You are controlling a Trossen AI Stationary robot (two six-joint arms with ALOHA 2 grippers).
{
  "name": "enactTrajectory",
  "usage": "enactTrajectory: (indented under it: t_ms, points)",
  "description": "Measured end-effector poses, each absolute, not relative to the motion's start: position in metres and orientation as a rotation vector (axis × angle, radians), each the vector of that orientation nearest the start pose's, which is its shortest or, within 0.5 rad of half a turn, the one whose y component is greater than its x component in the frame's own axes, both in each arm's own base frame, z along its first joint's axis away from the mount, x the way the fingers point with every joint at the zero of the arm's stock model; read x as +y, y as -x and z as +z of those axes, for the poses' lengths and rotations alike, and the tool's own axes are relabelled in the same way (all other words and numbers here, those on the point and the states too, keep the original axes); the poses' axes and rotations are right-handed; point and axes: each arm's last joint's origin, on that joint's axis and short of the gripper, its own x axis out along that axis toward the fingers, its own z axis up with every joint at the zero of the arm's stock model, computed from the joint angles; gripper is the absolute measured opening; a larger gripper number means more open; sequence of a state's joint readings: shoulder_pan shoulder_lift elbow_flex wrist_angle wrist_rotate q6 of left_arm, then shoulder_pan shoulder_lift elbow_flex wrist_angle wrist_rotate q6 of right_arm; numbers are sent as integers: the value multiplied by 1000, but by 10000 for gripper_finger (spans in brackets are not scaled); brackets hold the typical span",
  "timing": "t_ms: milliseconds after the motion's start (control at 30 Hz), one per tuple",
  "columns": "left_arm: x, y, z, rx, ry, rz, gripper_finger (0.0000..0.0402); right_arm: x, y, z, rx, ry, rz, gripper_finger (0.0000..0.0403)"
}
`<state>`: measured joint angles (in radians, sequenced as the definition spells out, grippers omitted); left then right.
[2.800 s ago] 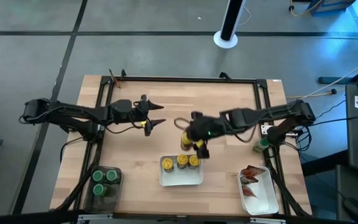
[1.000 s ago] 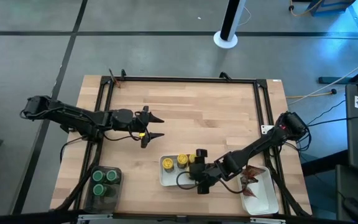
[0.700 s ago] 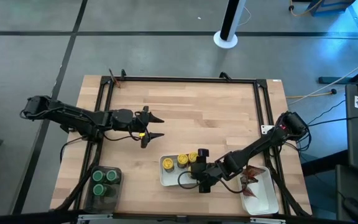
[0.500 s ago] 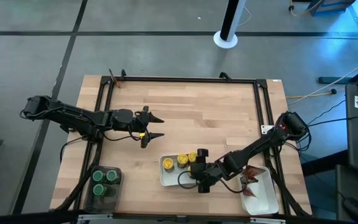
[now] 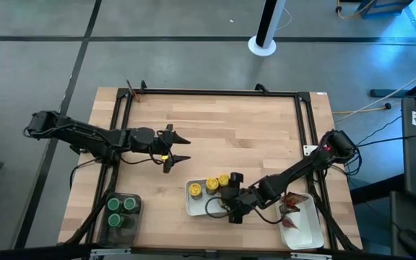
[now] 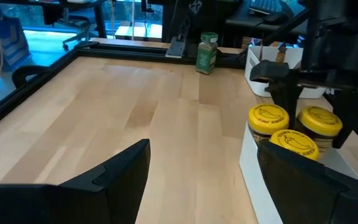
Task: Sort spices by type
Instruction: Put the yellow seasoning bottle into the left white bin, then put the green seasoning bottle into the black bin
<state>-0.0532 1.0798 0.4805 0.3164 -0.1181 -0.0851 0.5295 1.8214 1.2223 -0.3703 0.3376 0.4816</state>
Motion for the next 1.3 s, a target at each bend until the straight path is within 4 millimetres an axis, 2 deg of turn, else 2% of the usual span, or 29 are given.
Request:
enactTrajectory:
  t_ms: [100,267,533,733,900,1100,1300]
  points:
    - [-8,-224,221,279,60,77,280,182,-330,200,908,-17,-38,347]
    - [-9,-224,221,279,57,76,280,184,-332,227,970,3,-29,374]
    - [-9,-224,221,279,57,76,280,182,-326,278,1090,93,-1,373]
    - [-9,-224,221,279,57,76,280,177,-321,315,1096,111,-63,372]
    - [-9,-224,221,280,66,78,280,165,-301,336,1180,96,-149,372]
    - [-8,-224,219,295,71,79,280,146,-271,351,1270,87,-326,372]
    - [-8,-224,219,296,71,79,280,131,-246,359,1234,35,-360,372]
